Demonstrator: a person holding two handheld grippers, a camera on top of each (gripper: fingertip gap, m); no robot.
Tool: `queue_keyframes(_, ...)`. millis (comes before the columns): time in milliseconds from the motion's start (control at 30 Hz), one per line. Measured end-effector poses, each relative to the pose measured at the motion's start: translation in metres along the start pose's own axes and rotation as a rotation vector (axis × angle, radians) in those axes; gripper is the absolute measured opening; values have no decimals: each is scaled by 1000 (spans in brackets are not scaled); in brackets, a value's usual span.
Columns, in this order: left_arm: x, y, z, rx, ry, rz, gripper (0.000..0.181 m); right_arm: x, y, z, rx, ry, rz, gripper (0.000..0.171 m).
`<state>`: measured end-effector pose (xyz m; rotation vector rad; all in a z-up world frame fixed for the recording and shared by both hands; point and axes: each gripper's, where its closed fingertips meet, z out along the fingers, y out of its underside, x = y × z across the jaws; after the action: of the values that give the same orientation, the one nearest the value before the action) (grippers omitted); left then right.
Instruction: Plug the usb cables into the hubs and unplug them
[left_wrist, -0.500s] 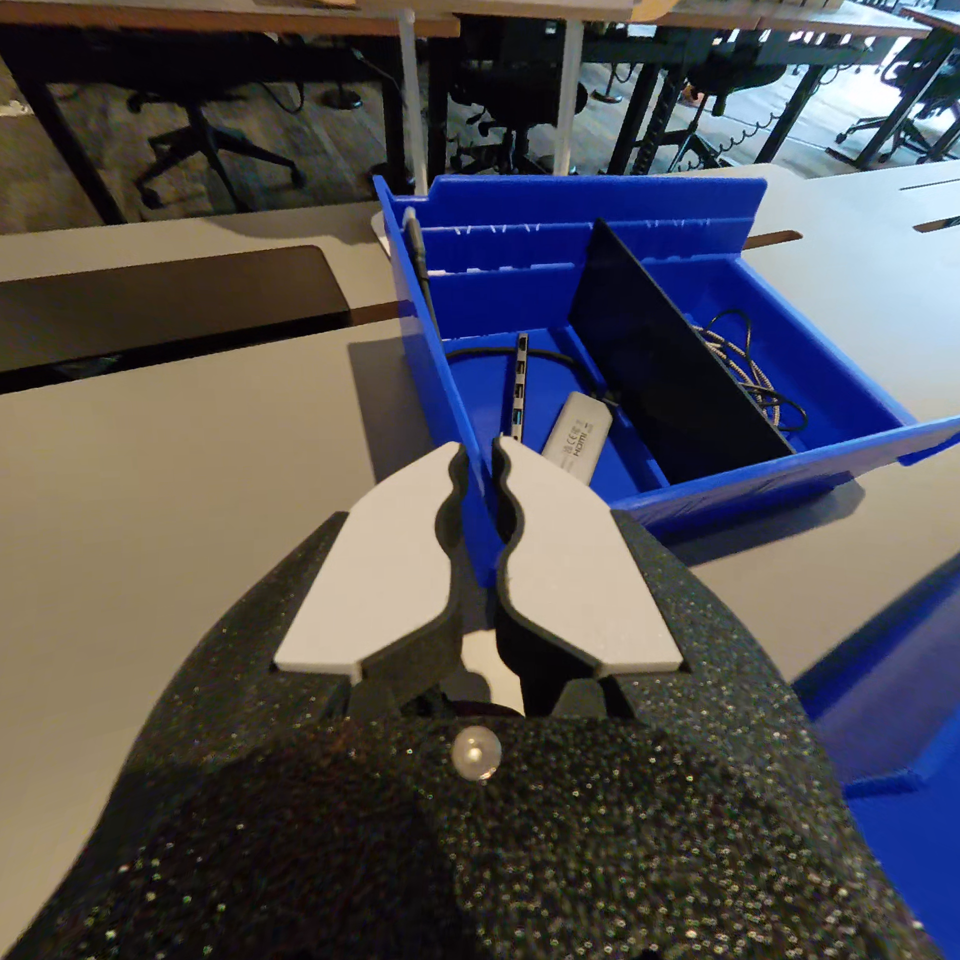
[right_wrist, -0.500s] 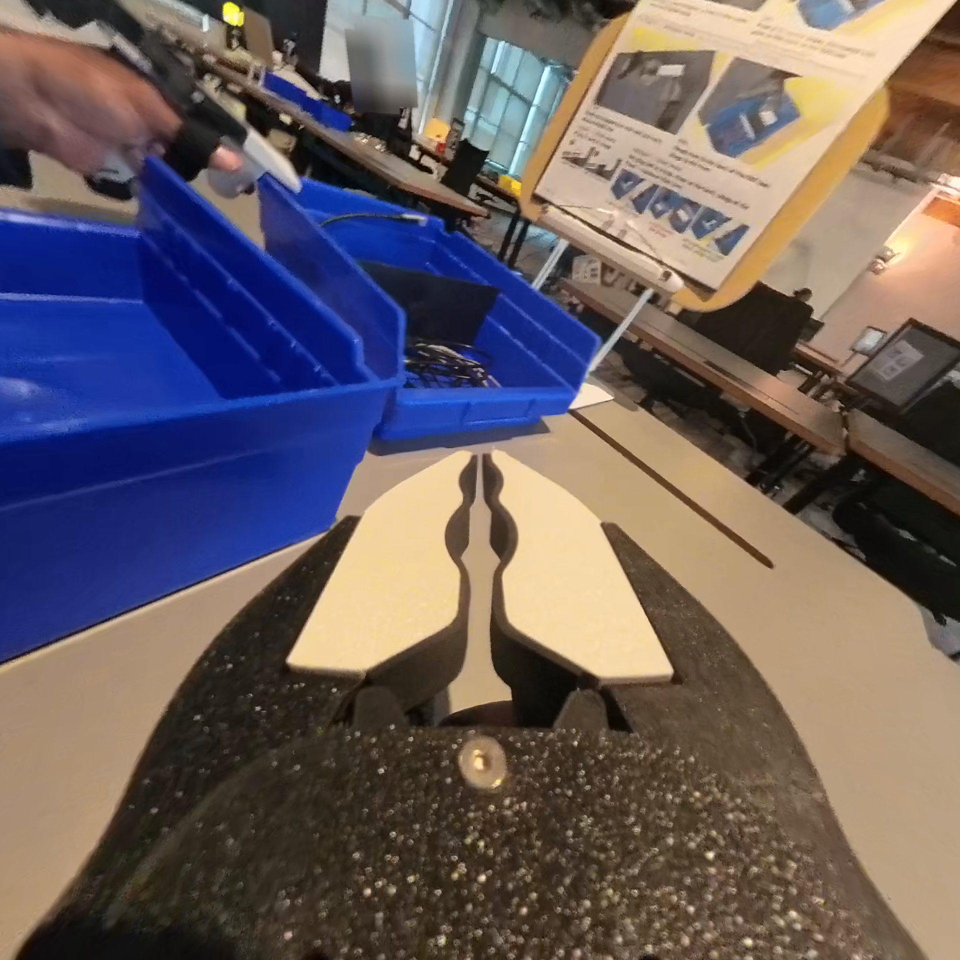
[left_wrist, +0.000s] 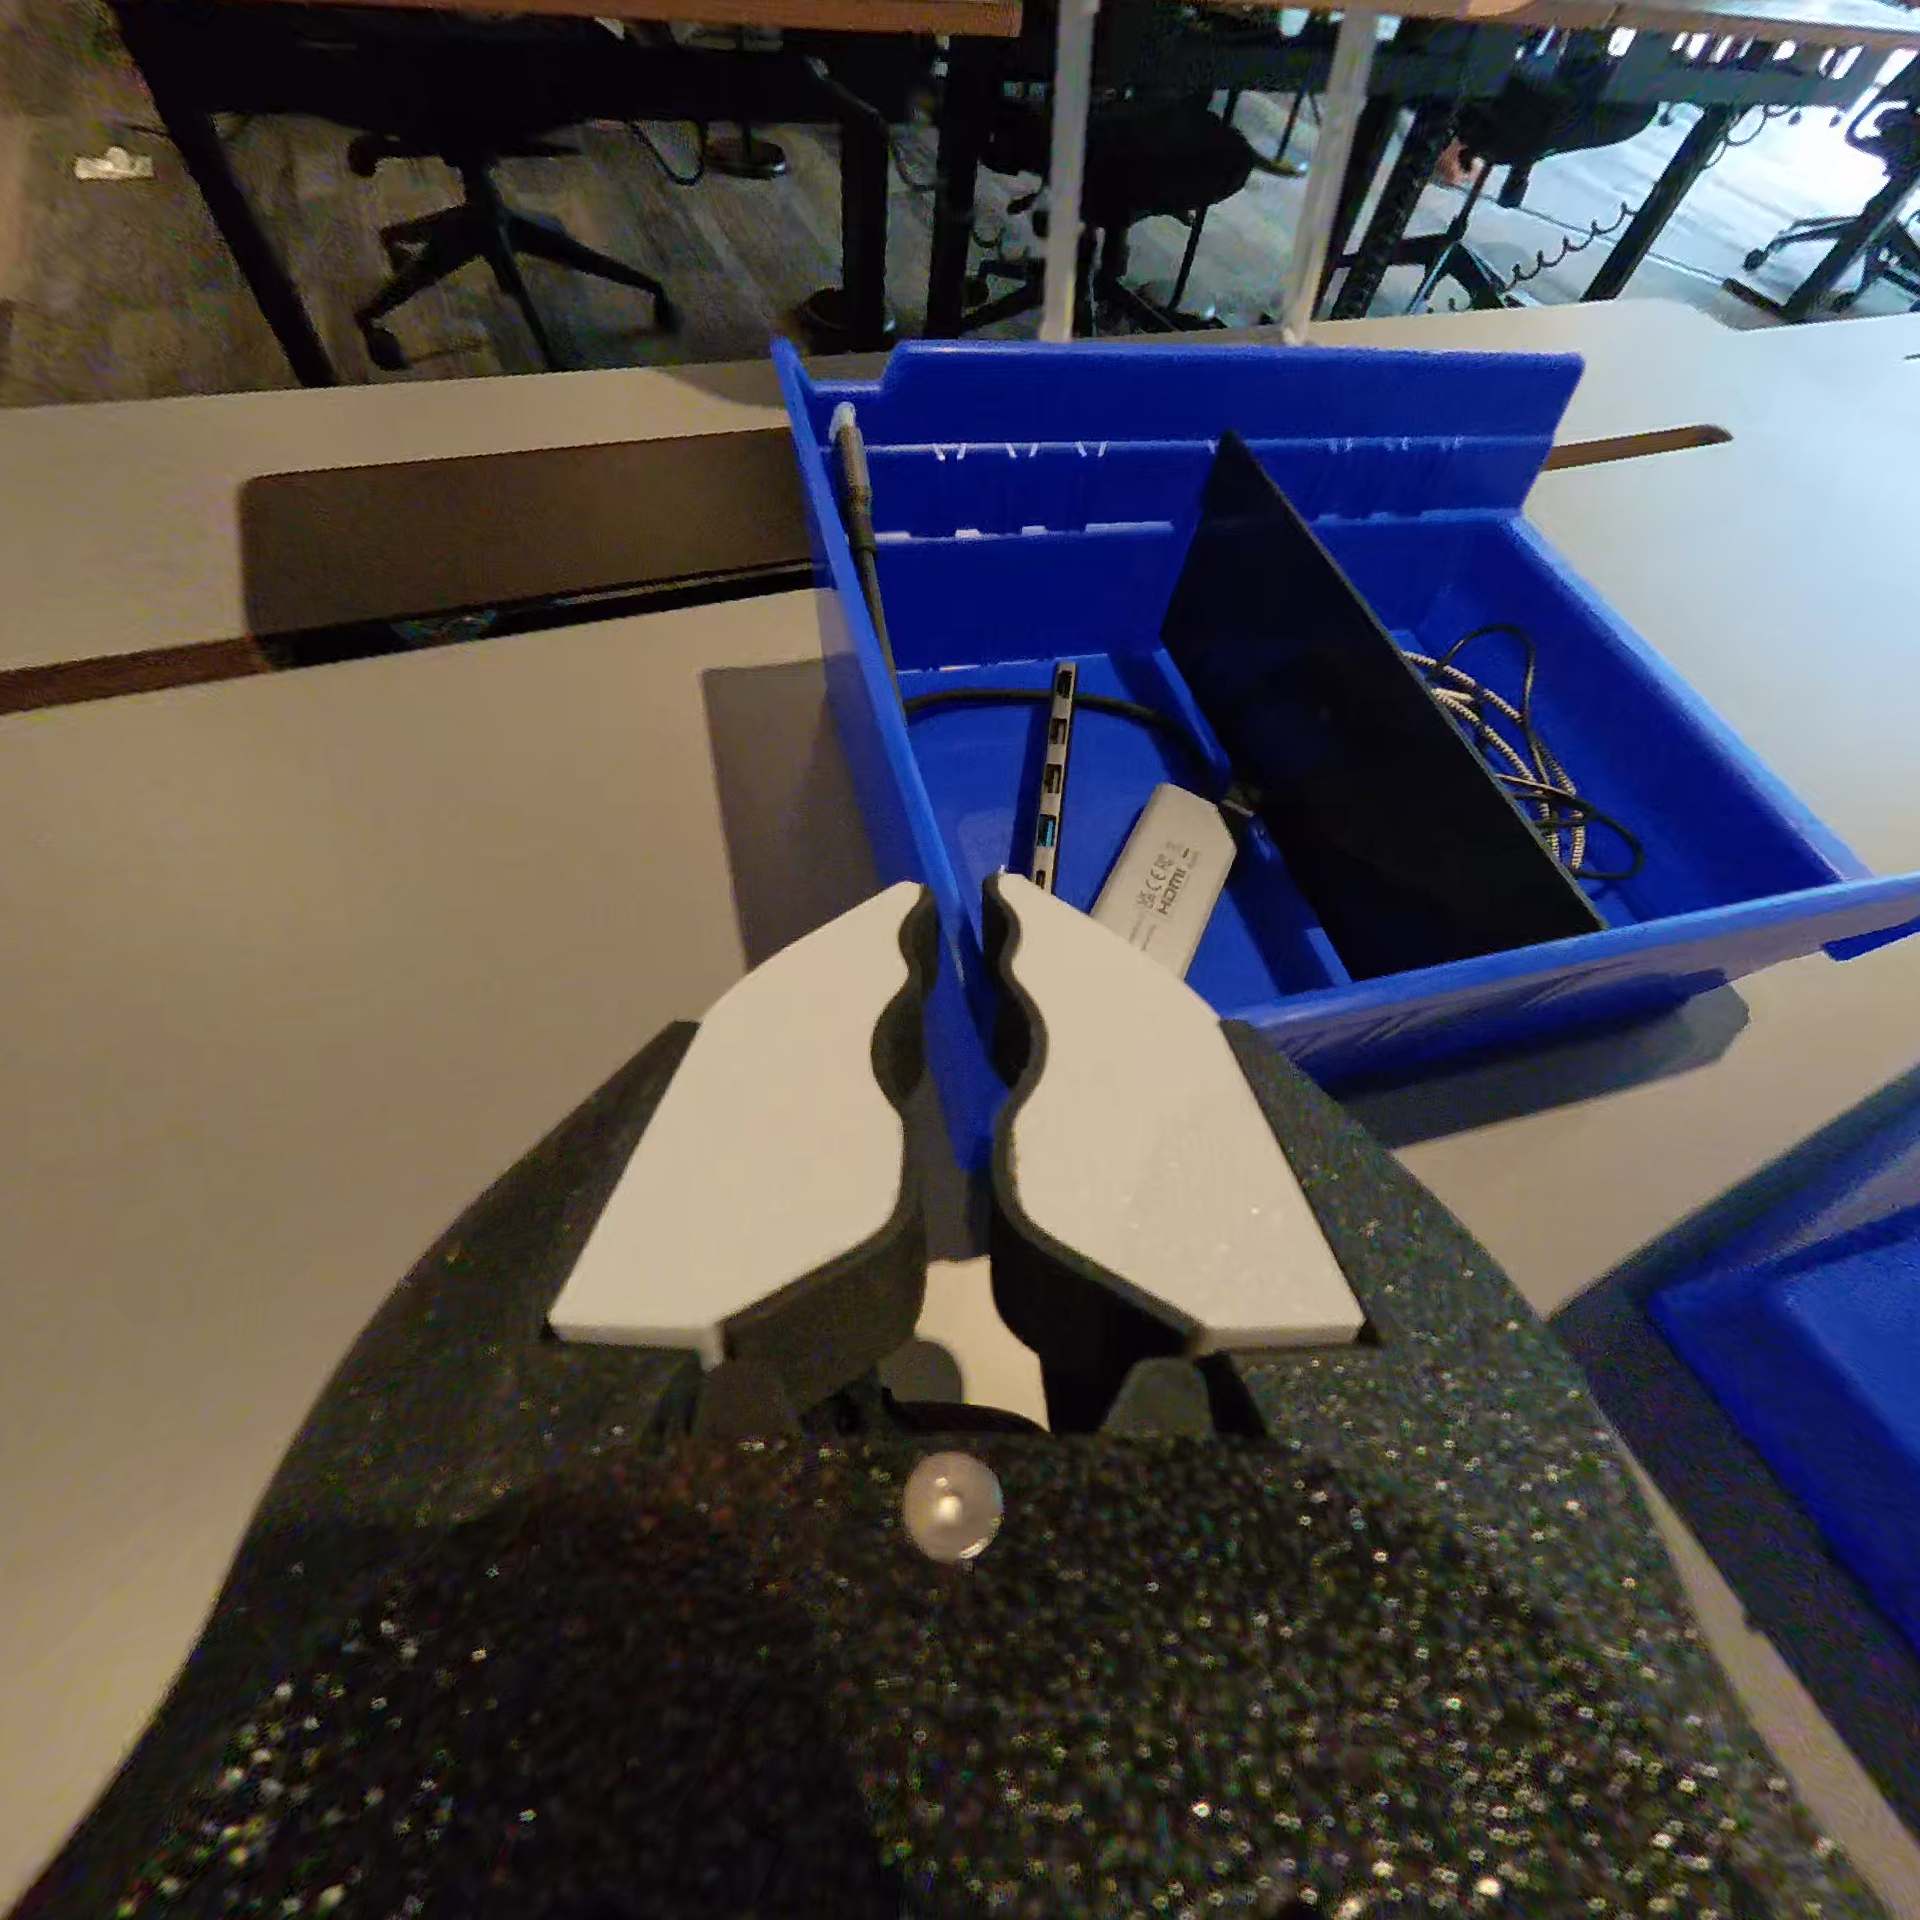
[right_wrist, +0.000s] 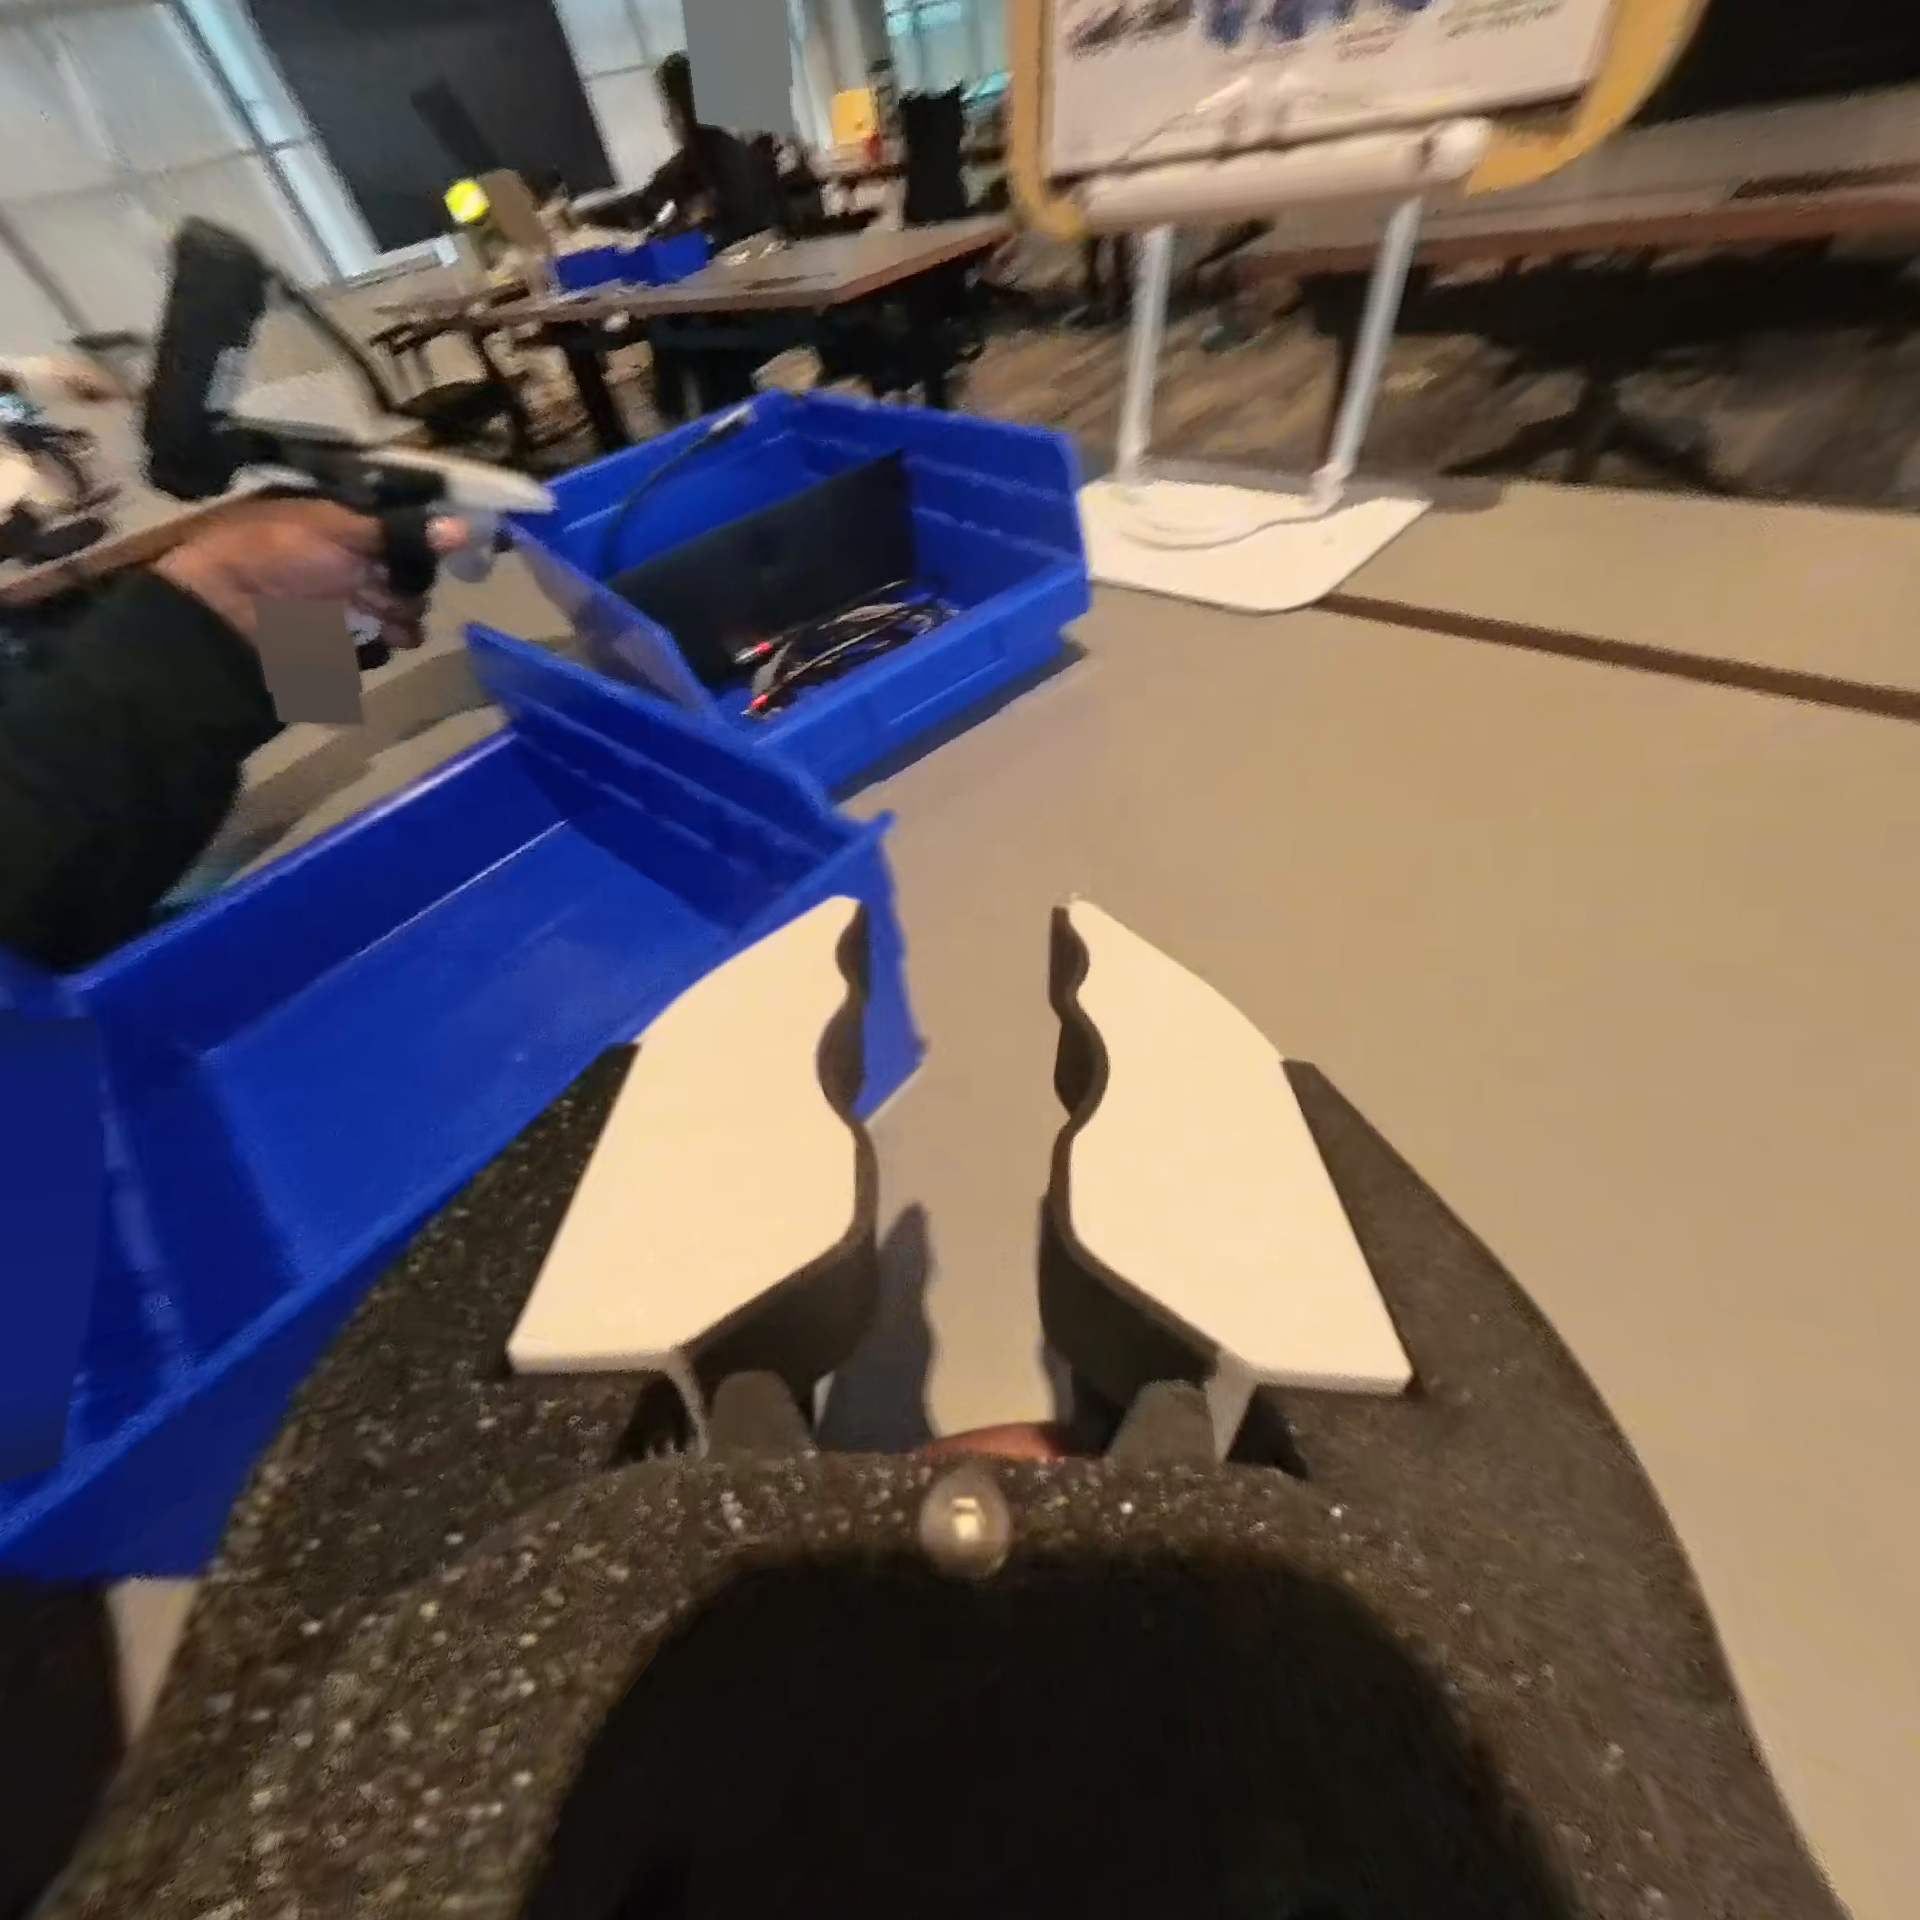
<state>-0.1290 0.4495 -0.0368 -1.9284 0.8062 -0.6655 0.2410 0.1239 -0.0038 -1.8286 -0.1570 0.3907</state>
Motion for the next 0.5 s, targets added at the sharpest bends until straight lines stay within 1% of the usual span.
queue_keyframes(100,-18,4,-14,5,-18,-11,7,-31,10,9,-135,-92,-14,44)
queue_keyframes(200,-36,9,-28,3,-49,-17,7,-51,21,18,-250,-113,-64,49)
queue_keyframes(267,-47,12,-37,0,-69,-16,7,-59,28,23,-313,-118,-83,49)
queue_keyframes(367,-62,17,-51,1,-95,-22,7,-56,38,27,-400,-82,-116,44)
queue_keyframes(467,-74,21,-64,5,-117,-26,7,-66,41,26,-438,-159,-126,25)
queue_keyframes(500,-77,22,-67,9,-122,-27,7,-66,41,25,-454,-163,-144,25)
